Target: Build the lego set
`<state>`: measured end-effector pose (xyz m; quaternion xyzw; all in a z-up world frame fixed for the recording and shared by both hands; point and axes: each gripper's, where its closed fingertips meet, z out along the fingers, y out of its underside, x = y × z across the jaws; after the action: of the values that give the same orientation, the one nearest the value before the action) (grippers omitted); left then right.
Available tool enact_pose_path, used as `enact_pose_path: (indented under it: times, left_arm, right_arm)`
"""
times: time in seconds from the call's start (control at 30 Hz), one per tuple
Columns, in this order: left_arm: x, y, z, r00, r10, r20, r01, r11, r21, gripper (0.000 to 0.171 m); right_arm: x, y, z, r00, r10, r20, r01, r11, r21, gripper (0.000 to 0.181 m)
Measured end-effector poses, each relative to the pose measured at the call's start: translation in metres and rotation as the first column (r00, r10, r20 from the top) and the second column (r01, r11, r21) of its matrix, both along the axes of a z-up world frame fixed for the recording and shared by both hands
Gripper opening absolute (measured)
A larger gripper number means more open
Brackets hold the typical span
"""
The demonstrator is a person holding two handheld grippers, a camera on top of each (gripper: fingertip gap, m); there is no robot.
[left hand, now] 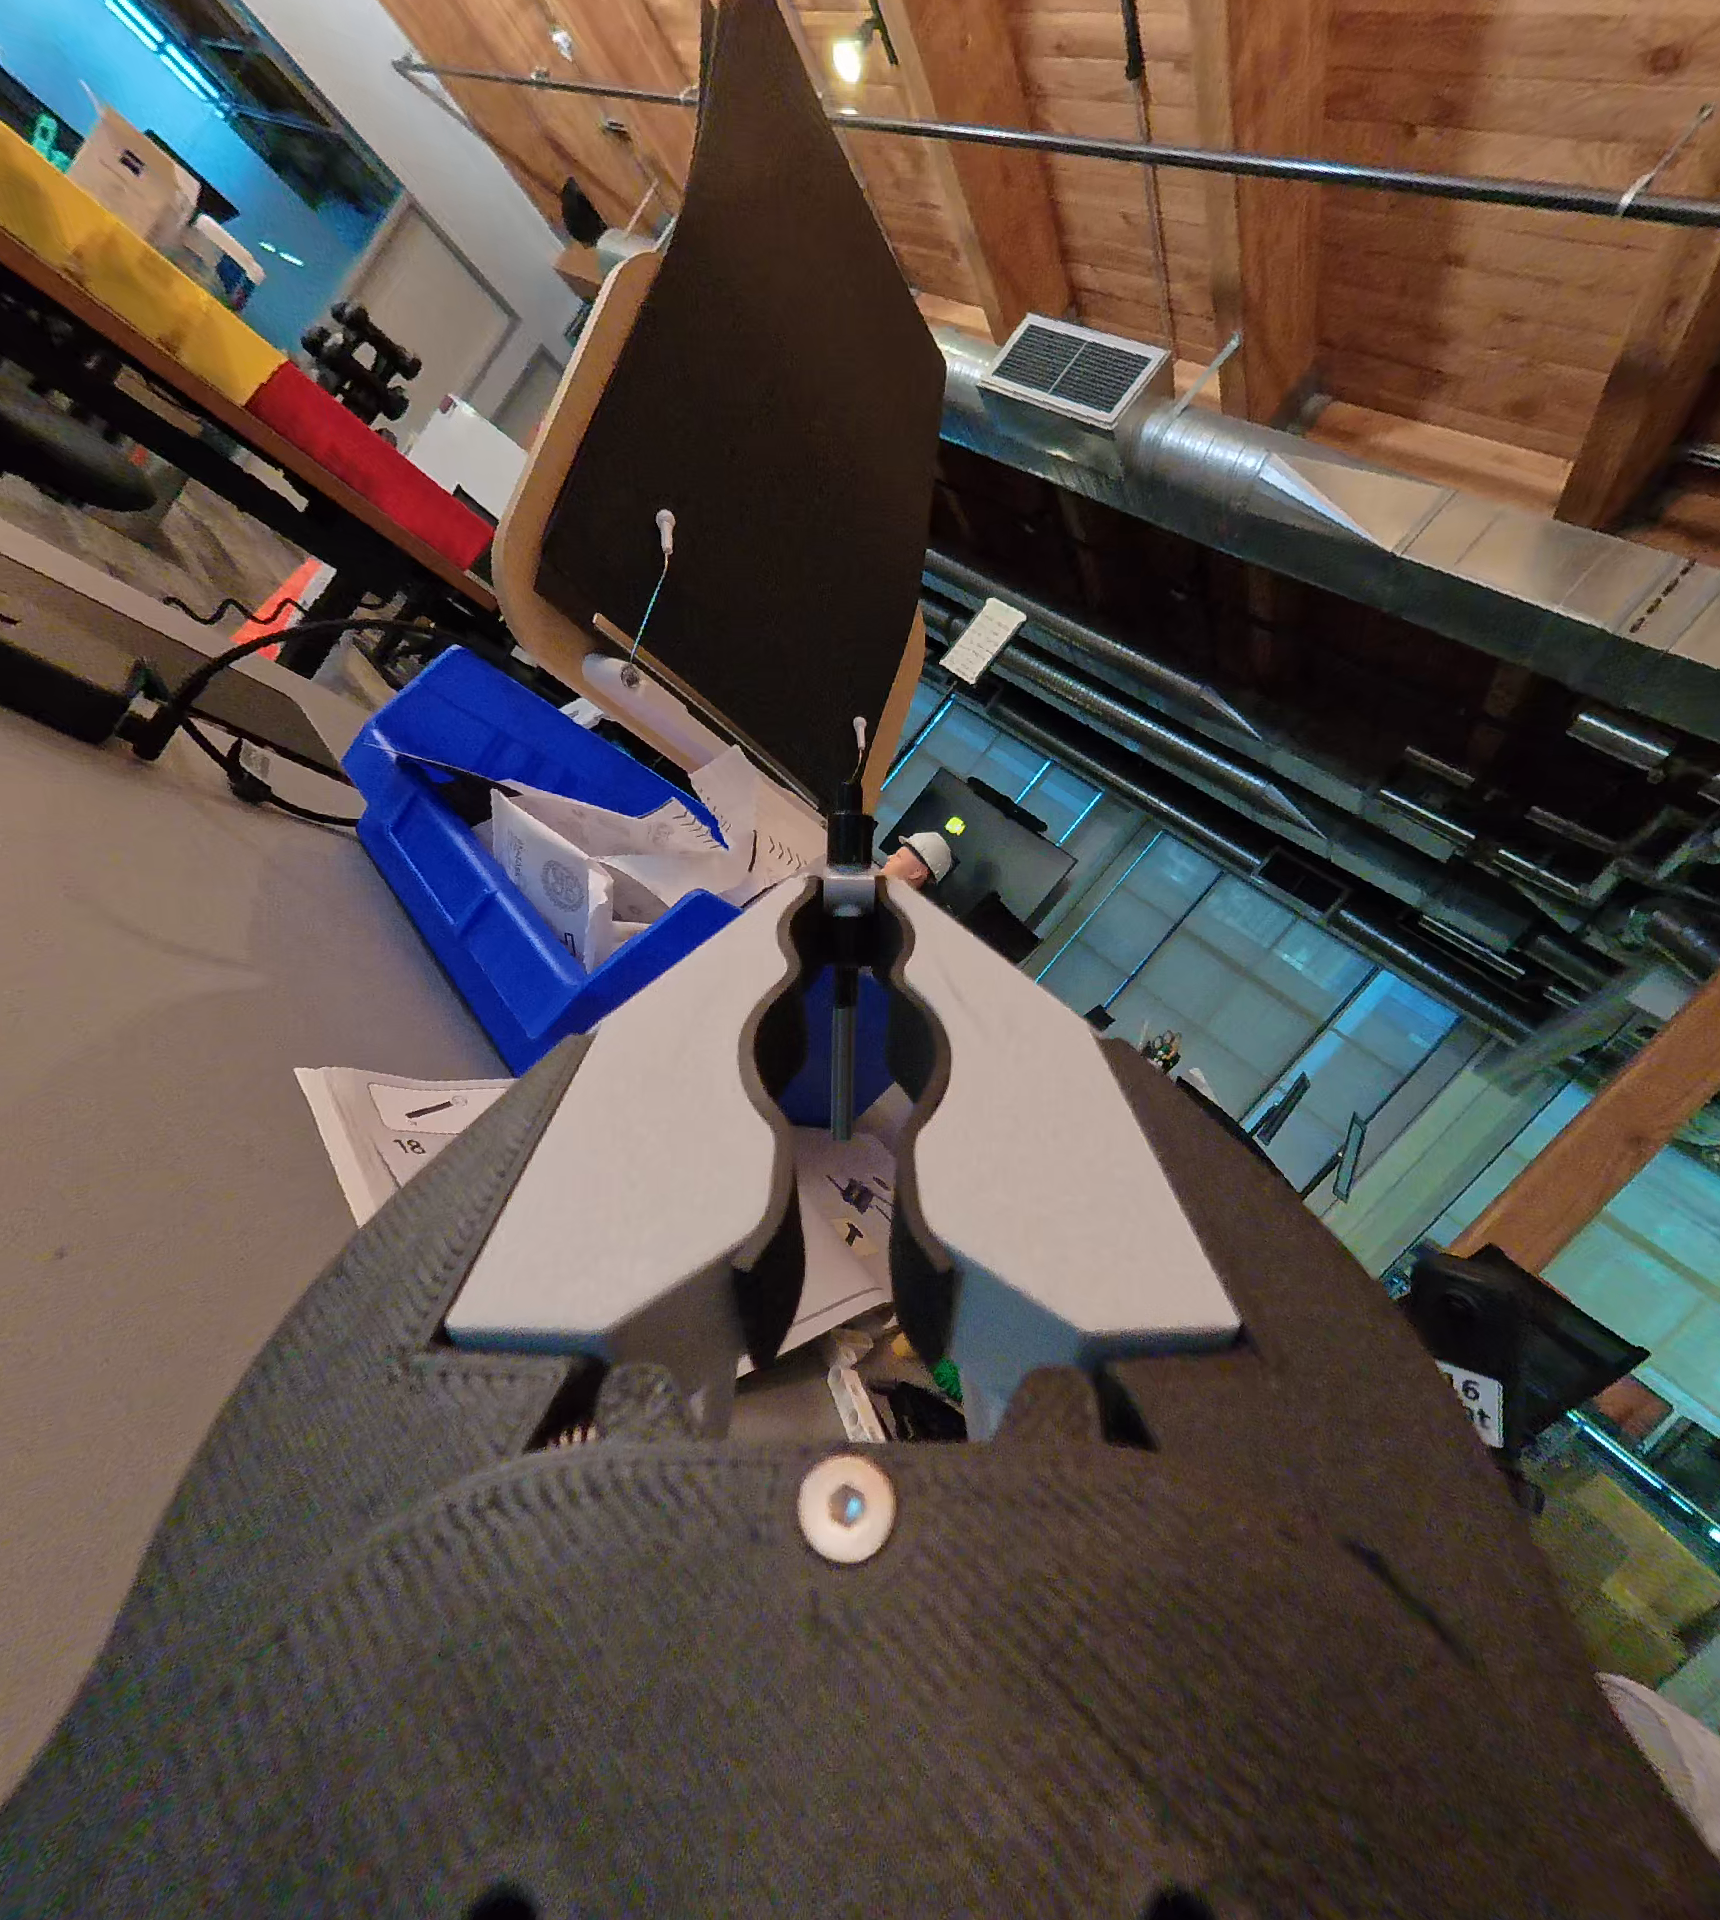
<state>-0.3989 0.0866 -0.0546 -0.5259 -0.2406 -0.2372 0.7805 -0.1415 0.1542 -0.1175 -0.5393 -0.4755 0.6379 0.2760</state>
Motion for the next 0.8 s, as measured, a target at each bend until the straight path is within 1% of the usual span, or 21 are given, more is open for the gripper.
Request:
enact_pose_path:
  times: [0.13, 0.23, 0.3, 0.37, 0.43, 0.57, 0.63, 0.73, 0.8]
  left_arm:
    - [0.000, 0.000, 0.000, 1.000, 0.012, -0.022, -0.013, 1.000, -0.014, 0.007]
    - [0.001, 0.000, 0.000, 0.999, 0.015, -0.029, -0.015, 1.000, -0.018, 0.007]
    - [0.001, 0.001, 0.000, 0.999, 0.013, -0.030, -0.014, 1.000, -0.021, 0.007]
    - [0.001, 0.002, -0.001, 1.000, 0.009, -0.028, -0.010, 1.000, -0.024, 0.006]
    - [0.002, 0.003, -0.002, 1.000, 0.002, -0.022, -0.003, 1.000, -0.025, 0.006]
    - [0.003, 0.006, -0.006, 0.999, -0.032, 0.012, 0.032, 0.999, -0.024, 0.007]
    - [0.002, 0.006, -0.005, 0.999, -0.039, 0.028, 0.039, 0.999, -0.009, 0.006]
    - [0.006, 0.007, -0.003, 0.998, -0.059, 0.018, 0.059, 0.998, -0.003, 0.006]
    - [0.012, 0.009, 0.000, 0.996, -0.092, 0.001, 0.092, 0.996, 0.007, 0.006]
  right_arm:
    - [-0.007, 0.005, -0.009, 0.995, -0.053, 0.082, 0.054, 0.999, 0.002, 0.003]
    - [-0.011, 0.007, -0.011, 0.991, -0.079, 0.112, 0.078, 0.997, 0.015, 0.007]
    - [-0.012, 0.007, -0.011, 0.988, -0.093, 0.127, 0.088, 0.995, 0.044, 0.009]
    - [-0.014, 0.010, -0.009, 0.985, -0.120, 0.124, 0.108, 0.989, 0.101, 0.010]
    - [-0.016, 0.010, -0.011, 0.984, -0.118, 0.135, 0.101, 0.987, 0.123, 0.010]
    - [-0.015, 0.011, -0.009, 0.986, -0.111, 0.127, 0.099, 0.990, 0.098, 0.008]
    - [-0.013, 0.008, -0.006, 0.992, -0.077, 0.102, 0.071, 0.996, 0.063, 0.008]
    - [-0.009, 0.013, 0.004, 0.997, -0.070, 0.039, 0.071, 0.997, -0.020, 0.007]
    - [-0.007, 0.016, 0.006, 0.997, -0.080, 0.018, 0.081, 0.996, -0.042, 0.004]
